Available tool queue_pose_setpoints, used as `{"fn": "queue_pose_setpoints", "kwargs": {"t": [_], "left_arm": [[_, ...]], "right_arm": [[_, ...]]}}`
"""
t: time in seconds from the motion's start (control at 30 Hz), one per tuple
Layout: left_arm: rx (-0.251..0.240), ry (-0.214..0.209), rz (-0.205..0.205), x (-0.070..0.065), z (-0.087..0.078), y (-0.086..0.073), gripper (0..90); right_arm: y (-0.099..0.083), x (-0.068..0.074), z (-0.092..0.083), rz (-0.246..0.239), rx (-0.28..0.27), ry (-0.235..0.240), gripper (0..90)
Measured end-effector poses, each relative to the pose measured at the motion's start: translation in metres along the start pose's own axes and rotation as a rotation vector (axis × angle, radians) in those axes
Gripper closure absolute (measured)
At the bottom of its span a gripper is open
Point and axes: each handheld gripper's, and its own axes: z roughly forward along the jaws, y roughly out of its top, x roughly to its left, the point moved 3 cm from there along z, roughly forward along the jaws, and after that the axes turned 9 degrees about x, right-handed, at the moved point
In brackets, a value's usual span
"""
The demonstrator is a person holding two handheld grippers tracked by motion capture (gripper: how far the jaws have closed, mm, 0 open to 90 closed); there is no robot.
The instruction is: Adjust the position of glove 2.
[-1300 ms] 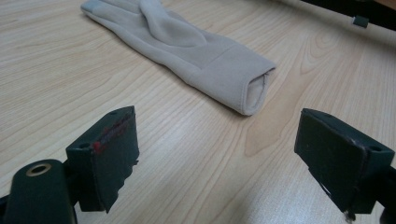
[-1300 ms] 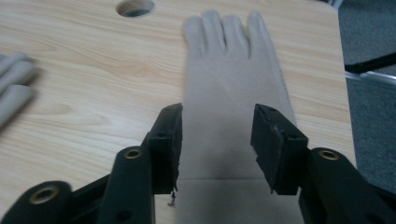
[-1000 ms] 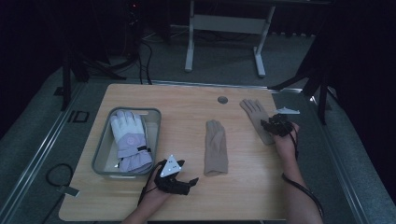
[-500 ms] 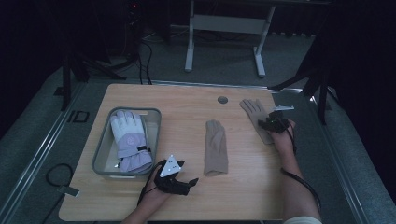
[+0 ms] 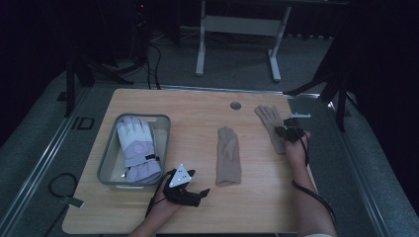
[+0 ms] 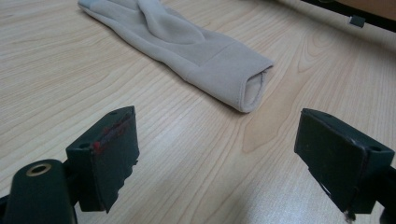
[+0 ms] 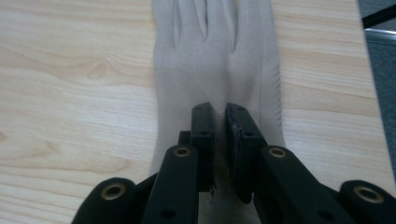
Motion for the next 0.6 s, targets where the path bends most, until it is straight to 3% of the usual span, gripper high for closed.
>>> {"fn": "queue_pose_setpoints", "kwargs": {"t": [0.3,0.6], "left_arm": [[-0.001,0.005,-0.002,0.000,0.000,0.000,13.8],[0.000,0.007,0.006,0.000,0.000,0.000,13.8]], "right_arm": [[-0.004,0.007,-0.030,0.109,-0.038,-0.009,82.7],[-0.017,0.020,-0.069,0.144,-0.104,-0.050,82.8]]}}
